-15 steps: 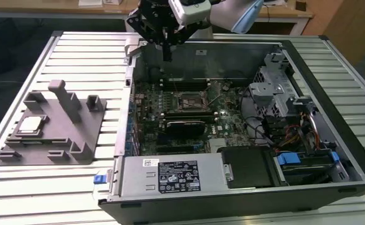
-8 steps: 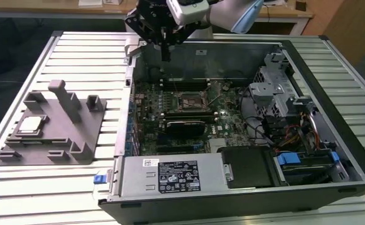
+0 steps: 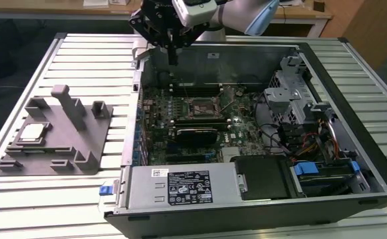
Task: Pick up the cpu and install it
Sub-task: 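Reach for the cpu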
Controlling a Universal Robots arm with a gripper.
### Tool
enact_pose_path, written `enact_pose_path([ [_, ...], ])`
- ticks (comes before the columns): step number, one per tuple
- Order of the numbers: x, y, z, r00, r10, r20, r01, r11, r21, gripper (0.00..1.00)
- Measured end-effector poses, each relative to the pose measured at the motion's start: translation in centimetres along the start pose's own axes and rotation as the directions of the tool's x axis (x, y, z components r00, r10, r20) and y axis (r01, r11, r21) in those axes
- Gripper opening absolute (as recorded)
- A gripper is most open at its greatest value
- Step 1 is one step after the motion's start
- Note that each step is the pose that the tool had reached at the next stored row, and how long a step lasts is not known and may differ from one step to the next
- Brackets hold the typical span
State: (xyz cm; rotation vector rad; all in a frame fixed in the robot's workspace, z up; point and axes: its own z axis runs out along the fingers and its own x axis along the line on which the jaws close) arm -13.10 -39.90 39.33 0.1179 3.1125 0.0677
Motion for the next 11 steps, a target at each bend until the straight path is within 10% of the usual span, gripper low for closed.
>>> enact_pose_path([
  [11,1.2,-0.09,-0.04,1.0,0.0,0.0,0.0,1.0,0.0001,0.11],
])
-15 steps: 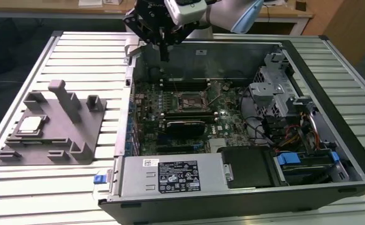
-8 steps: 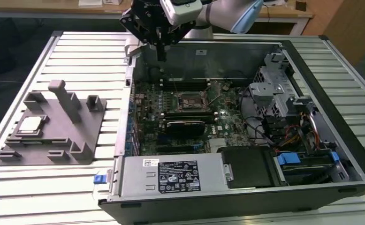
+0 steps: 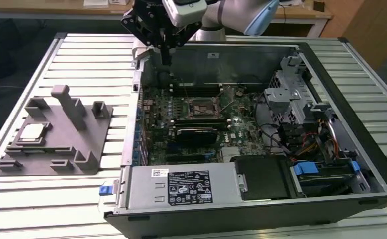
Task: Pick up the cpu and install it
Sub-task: 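Reach for the cpu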
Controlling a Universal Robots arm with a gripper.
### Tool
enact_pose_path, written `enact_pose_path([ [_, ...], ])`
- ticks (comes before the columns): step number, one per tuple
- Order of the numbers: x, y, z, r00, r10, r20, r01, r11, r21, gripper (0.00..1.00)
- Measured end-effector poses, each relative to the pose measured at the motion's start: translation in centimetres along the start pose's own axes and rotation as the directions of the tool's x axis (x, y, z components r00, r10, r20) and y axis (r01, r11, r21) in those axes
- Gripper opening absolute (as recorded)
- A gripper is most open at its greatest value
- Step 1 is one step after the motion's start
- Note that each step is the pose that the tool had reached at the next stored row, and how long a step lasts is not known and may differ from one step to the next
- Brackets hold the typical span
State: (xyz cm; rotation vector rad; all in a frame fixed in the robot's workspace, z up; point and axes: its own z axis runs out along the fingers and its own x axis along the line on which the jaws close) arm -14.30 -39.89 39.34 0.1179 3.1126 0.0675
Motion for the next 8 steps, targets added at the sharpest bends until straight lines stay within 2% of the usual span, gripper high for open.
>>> enact_pose_path([
  [8,0.96,-0.07,-0.02,1.0,0.0,0.0002,0.0,1.0,-0.0001,0.11],
])
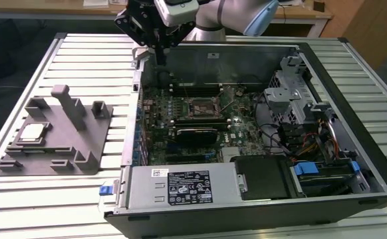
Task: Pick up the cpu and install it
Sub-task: 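Reach for the cpu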
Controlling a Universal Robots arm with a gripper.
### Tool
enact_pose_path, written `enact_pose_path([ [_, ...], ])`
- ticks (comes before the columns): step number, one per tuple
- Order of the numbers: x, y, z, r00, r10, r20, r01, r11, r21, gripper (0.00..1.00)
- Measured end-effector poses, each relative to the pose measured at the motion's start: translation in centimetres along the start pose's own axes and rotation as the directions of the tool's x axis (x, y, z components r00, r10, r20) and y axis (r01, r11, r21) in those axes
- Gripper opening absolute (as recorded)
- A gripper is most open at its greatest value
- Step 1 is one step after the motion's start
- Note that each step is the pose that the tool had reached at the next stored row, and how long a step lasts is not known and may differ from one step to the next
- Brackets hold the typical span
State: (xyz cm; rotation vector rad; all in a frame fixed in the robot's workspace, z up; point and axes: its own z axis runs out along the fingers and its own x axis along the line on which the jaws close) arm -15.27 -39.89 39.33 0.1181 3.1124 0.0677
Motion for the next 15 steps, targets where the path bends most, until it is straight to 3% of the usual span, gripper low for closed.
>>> enact_pose_path([
  [8,0.63,-0.05,-0.02,1.0,0.0,0.0,0.0,1.0,0.0,0.11],
  [15,1.68,-0.13,-0.05,1.0,0.0,0.0,0.0,1.0,0.0,0.11],
])
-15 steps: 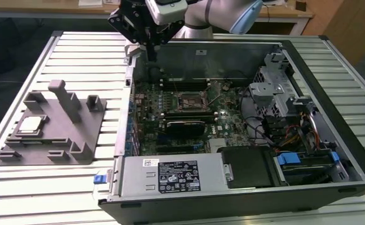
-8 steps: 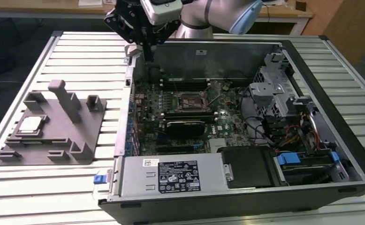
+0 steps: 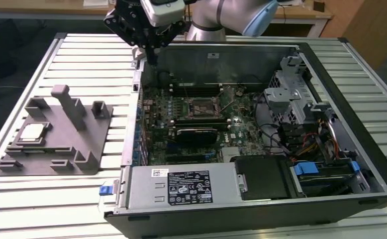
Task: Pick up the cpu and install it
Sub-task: 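Reach for the cpu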
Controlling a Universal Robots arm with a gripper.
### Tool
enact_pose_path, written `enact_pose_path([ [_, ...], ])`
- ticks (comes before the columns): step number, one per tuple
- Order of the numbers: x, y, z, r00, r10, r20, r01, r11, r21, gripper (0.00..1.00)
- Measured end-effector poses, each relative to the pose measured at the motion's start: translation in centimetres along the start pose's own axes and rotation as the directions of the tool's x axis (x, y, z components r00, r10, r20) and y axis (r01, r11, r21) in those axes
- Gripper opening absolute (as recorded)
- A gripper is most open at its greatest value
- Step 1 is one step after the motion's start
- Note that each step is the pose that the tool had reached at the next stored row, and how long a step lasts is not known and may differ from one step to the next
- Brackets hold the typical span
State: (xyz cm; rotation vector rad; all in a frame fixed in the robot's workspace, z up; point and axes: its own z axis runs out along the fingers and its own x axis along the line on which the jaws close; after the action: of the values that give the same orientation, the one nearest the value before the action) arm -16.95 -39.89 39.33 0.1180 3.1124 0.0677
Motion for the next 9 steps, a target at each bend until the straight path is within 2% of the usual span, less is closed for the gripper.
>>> enact_pose_path([
  [9,1.7,-0.13,-0.04,1.0,0.0,0.0001,0.0,1.0,0.0,0.11],
])
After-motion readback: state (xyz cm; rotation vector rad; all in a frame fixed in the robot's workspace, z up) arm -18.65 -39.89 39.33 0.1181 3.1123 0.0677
